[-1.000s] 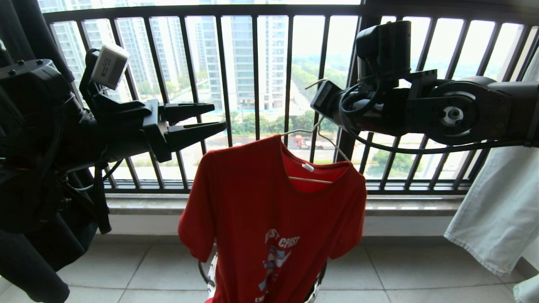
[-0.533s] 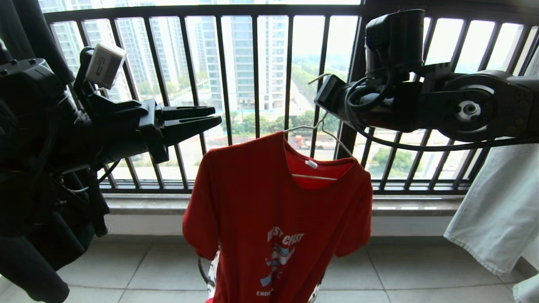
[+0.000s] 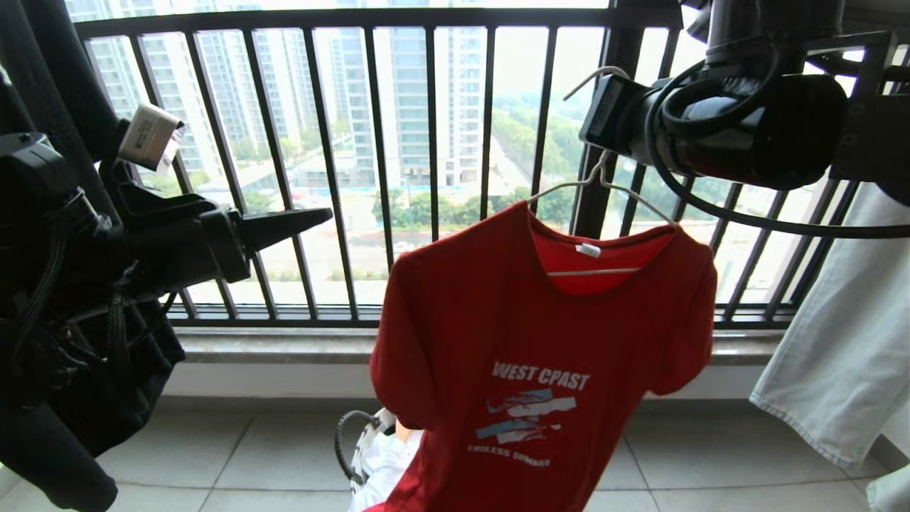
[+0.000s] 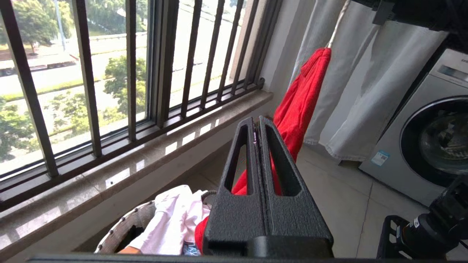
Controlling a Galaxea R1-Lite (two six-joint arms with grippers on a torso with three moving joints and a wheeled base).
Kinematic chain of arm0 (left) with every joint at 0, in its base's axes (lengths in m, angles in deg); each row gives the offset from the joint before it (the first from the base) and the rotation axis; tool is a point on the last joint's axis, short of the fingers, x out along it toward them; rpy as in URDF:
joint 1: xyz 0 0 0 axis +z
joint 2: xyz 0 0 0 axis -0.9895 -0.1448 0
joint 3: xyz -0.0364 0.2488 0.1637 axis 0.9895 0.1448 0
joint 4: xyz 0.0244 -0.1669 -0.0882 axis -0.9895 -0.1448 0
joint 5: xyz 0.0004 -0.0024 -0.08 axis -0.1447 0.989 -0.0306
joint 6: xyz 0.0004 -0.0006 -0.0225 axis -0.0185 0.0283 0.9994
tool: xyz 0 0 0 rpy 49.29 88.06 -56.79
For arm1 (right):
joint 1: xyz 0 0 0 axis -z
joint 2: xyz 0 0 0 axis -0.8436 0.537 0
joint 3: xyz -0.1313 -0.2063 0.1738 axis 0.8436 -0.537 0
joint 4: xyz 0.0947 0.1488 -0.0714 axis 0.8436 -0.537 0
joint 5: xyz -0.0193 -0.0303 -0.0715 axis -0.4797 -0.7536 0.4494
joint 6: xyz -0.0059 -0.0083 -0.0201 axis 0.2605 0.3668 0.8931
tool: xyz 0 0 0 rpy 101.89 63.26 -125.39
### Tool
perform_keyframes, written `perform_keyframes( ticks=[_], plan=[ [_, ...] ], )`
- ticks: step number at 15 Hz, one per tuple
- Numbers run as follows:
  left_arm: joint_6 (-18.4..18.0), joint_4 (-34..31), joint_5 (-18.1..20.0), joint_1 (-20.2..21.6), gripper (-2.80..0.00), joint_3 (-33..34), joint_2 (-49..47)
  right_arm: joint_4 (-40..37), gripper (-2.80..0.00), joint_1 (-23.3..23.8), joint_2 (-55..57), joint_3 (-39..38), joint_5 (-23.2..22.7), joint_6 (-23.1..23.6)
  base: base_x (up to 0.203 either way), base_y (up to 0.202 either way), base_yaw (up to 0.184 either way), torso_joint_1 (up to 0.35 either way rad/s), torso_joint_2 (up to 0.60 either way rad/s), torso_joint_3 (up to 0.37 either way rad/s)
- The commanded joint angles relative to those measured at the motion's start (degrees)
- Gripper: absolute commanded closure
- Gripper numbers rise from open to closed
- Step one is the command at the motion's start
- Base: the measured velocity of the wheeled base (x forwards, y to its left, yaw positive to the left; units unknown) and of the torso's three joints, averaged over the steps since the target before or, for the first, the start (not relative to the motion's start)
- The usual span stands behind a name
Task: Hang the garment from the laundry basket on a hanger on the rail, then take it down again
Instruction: Hang the clothes rack on the clothesline
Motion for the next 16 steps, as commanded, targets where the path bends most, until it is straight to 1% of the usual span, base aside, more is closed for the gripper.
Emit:
perform_keyframes(
  ticks=[1, 4, 5, 7, 10, 12, 16],
  plan=[
    [0.95, 0.33, -1.02, 4.20, 0.00, 5.06, 4.34, -3.56, 0.00, 0.13, -5.80, -1.05, 3.15, 2.20, 0.000, 0.000, 0.000, 0.000, 0.00, 0.000],
    [2.06, 0.33, -1.70, 8.58, 0.00, 8.96, 9.44, -11.52, 0.00, 0.25, -11.62, -1.21, 7.09, 2.69, 0.000, 0.000, 0.000, 0.000, 0.00, 0.000],
    [2.52, 0.33, -1.66, 8.83, 0.00, 8.51, 9.45, -13.91, 0.00, 0.39, -13.31, -1.15, 8.11, 3.10, 0.000, 0.000, 0.000, 0.000, 0.00, 0.000],
    [2.83, 0.33, -1.63, 8.83, 0.00, 6.83, 9.23, -16.53, 0.00, 0.57, -16.85, -1.12, 10.25, 5.67, 0.000, 0.000, 0.000, 0.000, 0.00, 0.000],
    [3.48, 0.25, -1.47, 8.83, 0.00, 6.82, 9.65, -20.85, 0.00, 1.11, -20.83, -2.27, 10.90, 6.43, 0.000, 0.000, 0.000, 0.000, 0.00, 0.000],
    [3.48, -0.02, -1.50, 8.88, 0.00, 6.82, 10.26, -23.02, 0.00, 3.60, -22.83, -3.09, 10.82, 6.92, 0.000, 0.000, 0.000, 0.000, 0.00, 0.000],
    [2.80, -0.24, -1.56, 9.27, 0.00, 6.29, 13.03, -23.26, 0.00, 6.97, -28.32, -9.13, 10.48, 7.94, 0.000, 0.000, 0.000, 0.000, 0.00, 0.000]
  ],
)
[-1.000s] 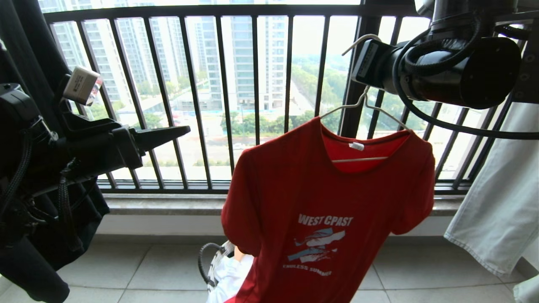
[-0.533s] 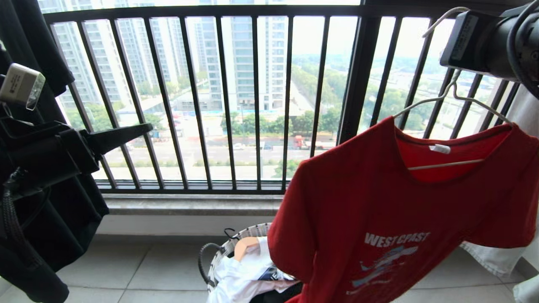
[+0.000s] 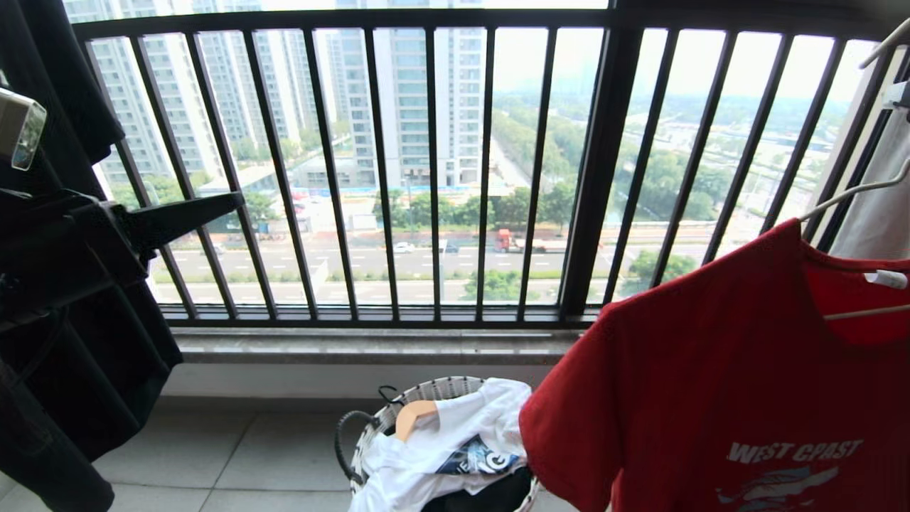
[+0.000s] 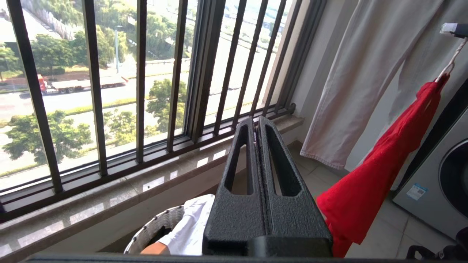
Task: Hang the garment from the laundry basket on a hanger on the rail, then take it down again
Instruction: Hang the clothes rack on the clothesline
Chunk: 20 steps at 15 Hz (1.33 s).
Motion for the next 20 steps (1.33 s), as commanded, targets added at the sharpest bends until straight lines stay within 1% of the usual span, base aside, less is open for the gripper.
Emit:
perform_keyframes(
  ticks=[1, 3, 4, 6, 7, 8, 9, 10, 11, 12, 13, 14, 15, 16, 17, 18, 20],
  plan=[
    [-0.16, 0.21, 0.23, 0.14, 0.00, -0.09, 3.76, -0.03, 0.00, 1.86, -4.44, -3.55, 0.07, -0.02, 0.000, 0.000, 0.000, 0.000, 0.00, 0.000],
    [-0.27, -0.34, 0.16, 0.29, 0.00, 0.00, 8.51, 0.01, 0.00, 3.65, -6.51, -3.94, 0.02, 0.00, 0.000, 0.000, 0.000, 0.000, 0.00, 0.000],
    [-0.28, -2.02, 0.16, 0.20, 0.00, -0.03, 11.28, 0.00, 0.00, 4.61, -7.32, -4.00, 0.00, 0.02, 0.000, 0.000, 0.000, 0.000, 0.00, 0.000],
    [-1.03, -10.83, -0.15, -0.20, 0.00, -0.94, 16.09, -0.01, 0.00, 5.69, -8.42, -4.10, 0.07, 0.10, 0.000, 0.000, 0.000, 0.000, 0.00, 0.000],
    [-3.62, -13.03, -3.05, -0.17, 0.00, -1.26, 16.49, -0.02, 0.00, 5.78, -9.27, -4.40, 0.08, 0.17, 0.000, 0.000, 0.000, 0.000, 0.00, 0.000],
    [-7.82, -14.07, -7.95, -0.20, 0.00, -1.30, 15.85, -0.01, 0.00, 5.80, -9.67, -4.64, 0.08, 0.55, 0.000, 0.000, 0.000, 0.000, 0.00, 0.000],
    [-14.43, -15.03, -13.89, -0.24, 0.00, -1.29, 14.15, -0.01, 0.00, 5.80, -9.67, -4.73, 0.08, 0.72, 0.000, 0.000, 0.000, 0.000, 0.00, 0.000],
    [-20.68, -15.53, -21.85, -0.30, 0.00, -1.21, 12.55, -0.01, 0.00, 5.80, -9.79, -4.99, 0.08, 0.64, 0.000, 0.000, 0.000, 0.000, 0.00, 0.000],
    [-23.99, -15.77, -29.10, -0.39, 0.00, -1.20, 11.59, -0.01, 0.00, 5.80, -10.10, -5.07, 0.08, 0.72, 0.000, 0.000, 0.000, 0.000, 0.00, 0.000],
    [-26.66, -16.24, -33.87, -0.48, 0.00, -1.11, 11.17, -0.10, 0.00, 5.91, -10.42, -5.17, 0.16, 0.73, 0.000, 0.000, 0.000, 0.000, 0.00, 0.000],
    [-27.47, -16.76, -34.63, -0.50, 0.00, -0.28, 11.92, -0.14, 0.00, 6.19, -10.76, -5.25, 0.17, 0.94, 0.000, 0.000, 0.000, 0.000, 0.00, 0.000],
    [-27.52, -18.22, -34.87, -0.44, 0.00, 0.02, 12.82, -0.18, 0.00, 6.53, -11.39, -5.41, 0.10, 1.98, 0.000, 0.000, 0.000, 0.000, 0.00, 0.000],
    [-27.90, -21.59, -35.98, -0.42, 0.00, -0.55, 13.21, -0.13, 0.00, 6.56, -11.95, -5.77, 0.08, 3.15, 0.000, 0.000, 0.000, 0.000, 0.00, 0.000],
    [-29.85, -25.25, -37.95, -0.44, 0.00, -2.37, 13.48, -0.10, 0.00, 6.50, -12.34, -6.07, 0.08, 4.45, 0.000, 0.000, 0.000, 0.000, 0.00, 0.000],
    [-33.26, -28.94, -39.95, -0.48, 0.00, -3.26, 14.09, -0.10, 0.00, 6.39, -12.60, -6.22, -0.01, 5.26, 0.000, 0.000, 0.000, 0.000, 0.00, 0.000],
    [-35.37, -32.72, -40.96, -0.57, 0.00, -4.16, 14.85, -0.10, 0.00, 5.81, -12.87, -6.88, -0.27, 5.62, 0.000, 0.000, 0.000, 0.000, 0.00, 0.000],
    [-35.96, -40.03, -41.46, -2.06, 0.00, -6.90, 15.69, 0.16, 0.00, 4.98, -13.27, -8.15, -0.79, 7.49, 0.000, 0.000, 0.000, 0.000, 0.00, 0.000]
  ],
)
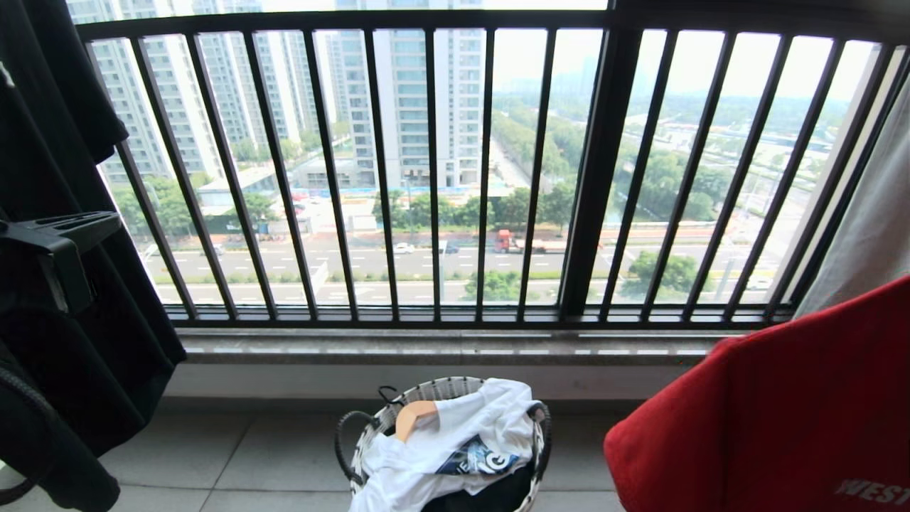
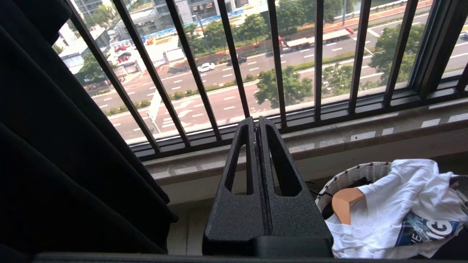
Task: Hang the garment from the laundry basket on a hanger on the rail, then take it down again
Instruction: Hang the clothes rack on the clothesline
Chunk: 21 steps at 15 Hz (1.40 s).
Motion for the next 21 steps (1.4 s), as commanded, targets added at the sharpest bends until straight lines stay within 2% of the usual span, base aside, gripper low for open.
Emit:
perform_keyframes(
  ticks=[1, 4, 8, 21],
  plan=[
    [0.10, -5.64, -0.13, -1.42, 0.00, -2.05, 1.02, 0.16, 0.00, -0.73, -0.31, -0.62, 0.16, 0.63, 0.000, 0.000, 0.000, 0.000, 0.00, 0.000],
    [0.07, -5.55, -0.49, -1.42, 0.00, -1.97, 1.12, 0.24, 0.00, -0.91, -1.61, -1.41, 0.24, 0.79, 0.000, 0.000, 0.000, 0.002, -0.03, -0.030],
    [0.07, -5.46, -0.66, -1.42, 0.00, -2.09, 1.16, 0.24, 0.00, -0.91, -2.80, -1.94, 0.34, 2.65, 0.000, 0.000, 0.000, 0.045, -0.22, -0.305],
    [0.16, -5.46, -0.66, -1.33, 0.00, -2.14, 1.56, 0.42, 0.00, -0.82, -2.85, -1.85, 0.34, 2.73, 0.000, 0.000, 0.000, 0.135, -0.49, -0.319]
  ],
)
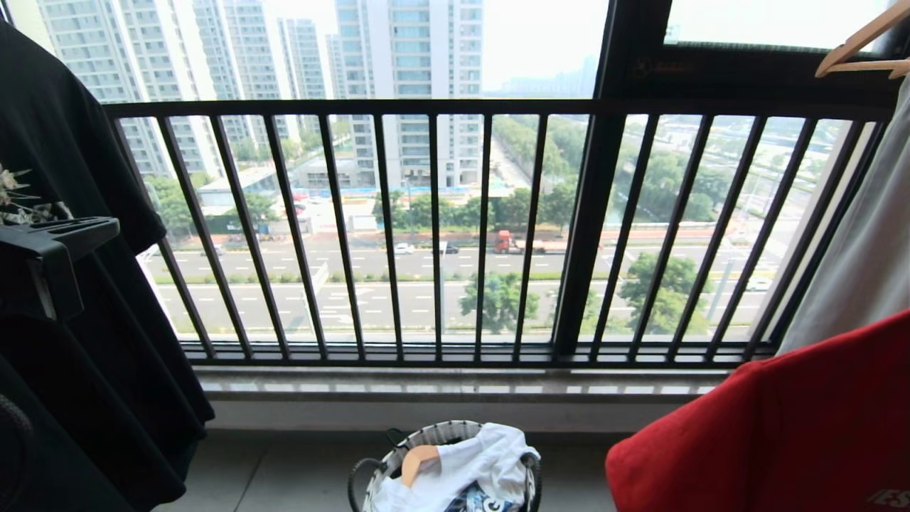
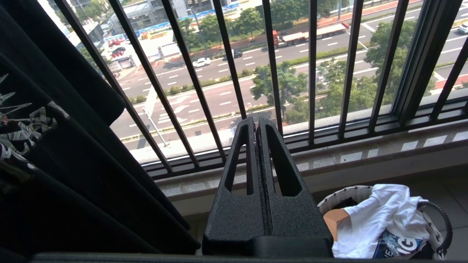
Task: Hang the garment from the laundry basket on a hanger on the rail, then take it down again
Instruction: Hang the clothes rack on the clothesline
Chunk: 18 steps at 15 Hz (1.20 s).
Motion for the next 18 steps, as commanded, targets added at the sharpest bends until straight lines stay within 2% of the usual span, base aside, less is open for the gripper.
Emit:
perform_keyframes(
  ticks=[1, 18],
  plan=[
    [-0.01, 0.07, 0.06, -0.02, 0.00, 0.08, -0.06, -0.14, 0.00, 0.01, 0.23, 0.09, 0.23, 0.07, 0.000, 0.000, 0.000, 0.189, -0.50, -0.301],
    [0.26, 0.07, 0.85, -0.11, 0.00, -0.08, 2.48, -0.17, 0.00, 0.01, 0.00, -0.60, 0.23, -0.02, 0.000, 0.000, 0.000, 0.239, -0.55, -0.311]
  ],
)
